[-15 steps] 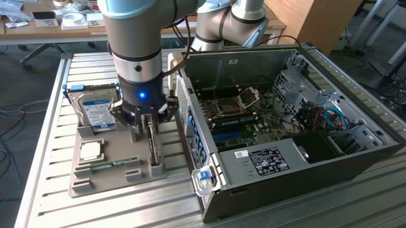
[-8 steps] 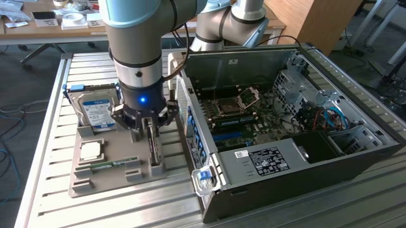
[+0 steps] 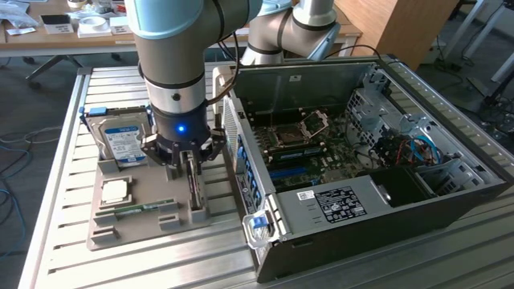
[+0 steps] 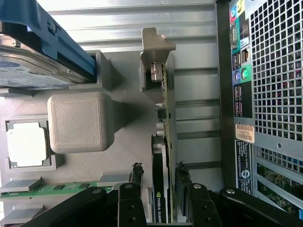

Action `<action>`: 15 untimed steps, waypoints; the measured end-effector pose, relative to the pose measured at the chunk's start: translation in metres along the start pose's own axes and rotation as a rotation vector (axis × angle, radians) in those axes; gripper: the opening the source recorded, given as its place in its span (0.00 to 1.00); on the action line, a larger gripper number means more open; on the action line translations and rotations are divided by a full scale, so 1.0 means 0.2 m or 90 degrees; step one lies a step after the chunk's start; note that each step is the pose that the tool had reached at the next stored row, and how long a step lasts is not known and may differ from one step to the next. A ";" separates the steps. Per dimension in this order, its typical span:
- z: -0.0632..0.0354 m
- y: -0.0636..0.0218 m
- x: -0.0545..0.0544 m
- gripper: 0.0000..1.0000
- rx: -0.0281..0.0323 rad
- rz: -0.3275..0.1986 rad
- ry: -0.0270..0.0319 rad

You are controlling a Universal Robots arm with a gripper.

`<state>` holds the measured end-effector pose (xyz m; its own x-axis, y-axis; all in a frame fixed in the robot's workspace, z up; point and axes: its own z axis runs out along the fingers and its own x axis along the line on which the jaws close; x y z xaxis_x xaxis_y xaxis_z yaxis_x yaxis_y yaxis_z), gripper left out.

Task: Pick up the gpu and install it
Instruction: 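Pick up the gpu and move the gpu toward the slot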

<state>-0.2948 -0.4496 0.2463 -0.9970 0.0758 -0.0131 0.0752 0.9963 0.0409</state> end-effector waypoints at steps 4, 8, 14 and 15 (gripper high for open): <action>0.005 0.000 0.00 0.41 -0.0002 0.000 -0.0002; 0.012 -0.001 0.00 0.41 -0.0001 0.000 0.0000; 0.024 -0.001 0.00 0.41 0.0001 0.000 0.0001; 0.024 -0.001 0.00 0.41 0.0001 0.000 0.0001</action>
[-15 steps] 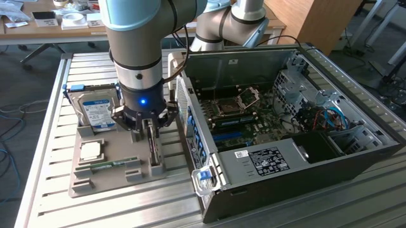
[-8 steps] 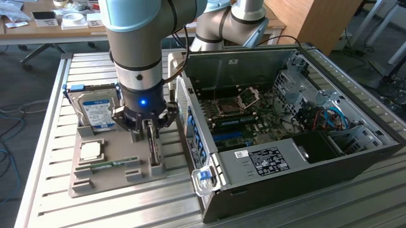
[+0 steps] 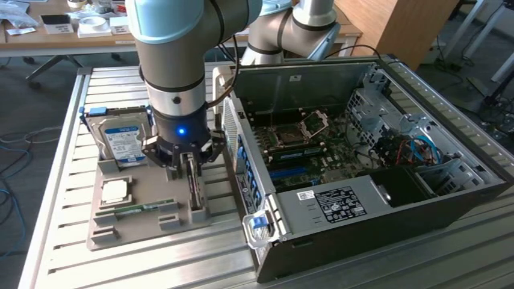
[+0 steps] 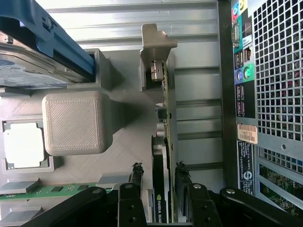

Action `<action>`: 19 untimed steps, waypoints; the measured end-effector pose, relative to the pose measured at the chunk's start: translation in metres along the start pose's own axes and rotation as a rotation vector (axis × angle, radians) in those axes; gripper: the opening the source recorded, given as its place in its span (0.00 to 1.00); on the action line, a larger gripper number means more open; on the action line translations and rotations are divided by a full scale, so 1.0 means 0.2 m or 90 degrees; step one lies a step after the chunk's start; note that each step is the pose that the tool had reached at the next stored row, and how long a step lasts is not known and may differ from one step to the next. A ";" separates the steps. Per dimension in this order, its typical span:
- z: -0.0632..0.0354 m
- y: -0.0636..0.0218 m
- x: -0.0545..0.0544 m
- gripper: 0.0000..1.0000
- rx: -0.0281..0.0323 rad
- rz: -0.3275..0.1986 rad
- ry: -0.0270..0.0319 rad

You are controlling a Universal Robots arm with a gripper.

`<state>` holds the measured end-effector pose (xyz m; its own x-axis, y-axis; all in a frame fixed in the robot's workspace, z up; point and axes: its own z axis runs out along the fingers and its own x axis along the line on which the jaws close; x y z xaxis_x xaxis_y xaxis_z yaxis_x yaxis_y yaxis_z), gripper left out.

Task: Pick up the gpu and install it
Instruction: 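Pick up the gpu and move the gpu toward the slot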

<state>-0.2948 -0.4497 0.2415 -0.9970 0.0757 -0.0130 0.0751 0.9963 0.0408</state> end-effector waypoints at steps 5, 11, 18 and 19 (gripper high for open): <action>0.001 0.000 0.00 0.41 -0.0001 0.000 -0.0001; 0.001 0.000 0.00 0.41 -0.0001 0.000 -0.0001; -0.077 0.003 0.00 0.41 -0.0001 0.000 -0.0001; -0.077 0.003 0.00 0.41 -0.0001 0.000 -0.0001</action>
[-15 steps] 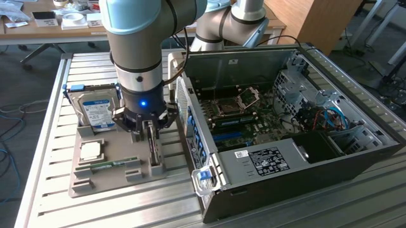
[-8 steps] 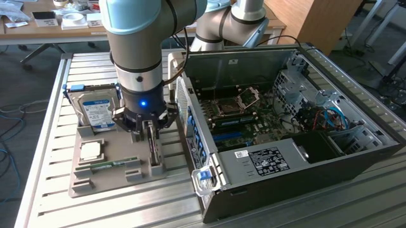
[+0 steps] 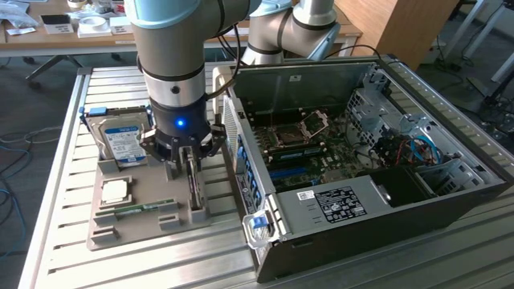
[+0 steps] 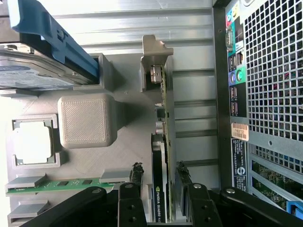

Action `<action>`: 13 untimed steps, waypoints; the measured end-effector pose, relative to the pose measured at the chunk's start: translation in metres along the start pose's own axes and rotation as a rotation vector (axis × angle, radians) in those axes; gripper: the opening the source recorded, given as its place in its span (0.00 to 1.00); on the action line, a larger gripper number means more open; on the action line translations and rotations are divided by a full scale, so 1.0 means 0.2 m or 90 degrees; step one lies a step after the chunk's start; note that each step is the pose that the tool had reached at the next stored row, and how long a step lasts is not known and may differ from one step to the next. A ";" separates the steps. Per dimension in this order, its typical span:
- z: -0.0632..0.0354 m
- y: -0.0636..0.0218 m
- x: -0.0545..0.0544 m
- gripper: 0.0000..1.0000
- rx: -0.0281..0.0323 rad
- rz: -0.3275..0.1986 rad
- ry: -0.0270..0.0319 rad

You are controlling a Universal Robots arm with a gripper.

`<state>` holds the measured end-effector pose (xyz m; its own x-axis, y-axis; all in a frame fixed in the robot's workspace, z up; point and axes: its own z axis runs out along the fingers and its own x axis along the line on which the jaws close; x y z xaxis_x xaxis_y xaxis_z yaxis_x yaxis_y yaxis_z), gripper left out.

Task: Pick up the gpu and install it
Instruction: 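Pick up the gpu and move the gpu toward the slot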

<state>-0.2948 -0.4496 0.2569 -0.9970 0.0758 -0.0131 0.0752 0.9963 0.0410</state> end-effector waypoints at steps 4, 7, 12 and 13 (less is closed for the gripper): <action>0.001 0.000 0.00 0.41 0.0001 0.000 0.0001; 0.009 0.000 0.00 0.41 0.0000 0.000 0.0000; 0.019 -0.001 0.00 0.41 -0.0002 0.000 -0.0002; 0.025 -0.001 0.00 0.41 -0.0001 0.000 -0.0001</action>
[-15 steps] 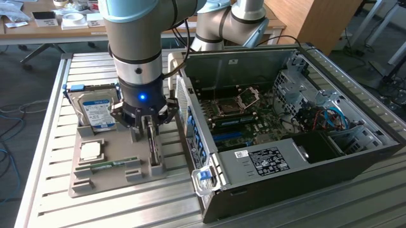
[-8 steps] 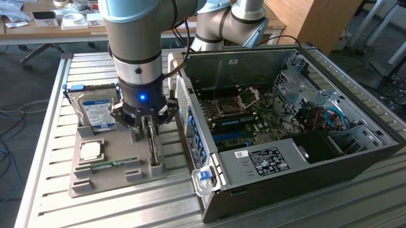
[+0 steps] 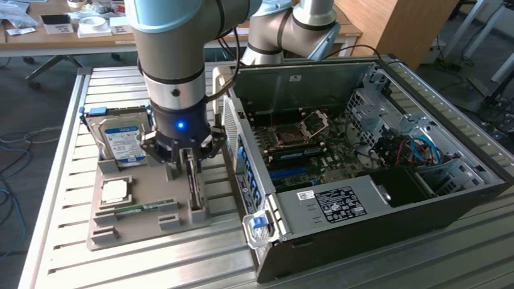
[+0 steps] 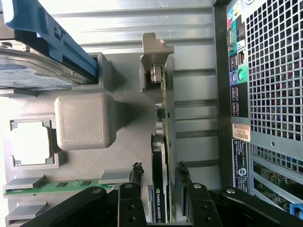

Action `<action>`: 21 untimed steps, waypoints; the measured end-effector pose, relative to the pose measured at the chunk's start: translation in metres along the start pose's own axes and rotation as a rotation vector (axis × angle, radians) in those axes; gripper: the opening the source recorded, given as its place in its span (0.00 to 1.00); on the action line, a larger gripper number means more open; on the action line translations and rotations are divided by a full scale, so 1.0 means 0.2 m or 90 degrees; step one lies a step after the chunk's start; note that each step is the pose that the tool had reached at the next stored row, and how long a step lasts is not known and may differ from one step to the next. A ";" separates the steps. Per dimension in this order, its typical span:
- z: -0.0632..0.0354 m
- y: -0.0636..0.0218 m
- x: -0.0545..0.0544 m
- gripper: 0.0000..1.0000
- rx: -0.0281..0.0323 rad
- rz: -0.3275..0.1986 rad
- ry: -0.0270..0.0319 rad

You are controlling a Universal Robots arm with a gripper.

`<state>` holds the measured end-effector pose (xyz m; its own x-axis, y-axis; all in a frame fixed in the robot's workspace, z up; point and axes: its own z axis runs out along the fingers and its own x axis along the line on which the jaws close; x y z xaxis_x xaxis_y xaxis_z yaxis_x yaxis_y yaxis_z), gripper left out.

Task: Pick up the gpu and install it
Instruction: 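Pick up the gpu and move the gpu toward the slot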

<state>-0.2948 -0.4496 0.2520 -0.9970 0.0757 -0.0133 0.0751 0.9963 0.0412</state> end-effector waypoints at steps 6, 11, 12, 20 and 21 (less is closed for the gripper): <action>0.016 0.000 -0.01 0.41 0.0002 0.000 0.0002; 0.046 -0.001 -0.01 0.41 0.0001 0.000 0.0001; 0.053 -0.002 -0.01 0.41 0.0001 0.000 0.0000; 0.085 -0.003 -0.01 0.41 0.0001 0.000 0.0000; 0.089 -0.003 -0.01 0.41 0.0001 0.000 0.0001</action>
<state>-0.2934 -0.4496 0.2342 -0.9970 0.0757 -0.0131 0.0751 0.9963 0.0410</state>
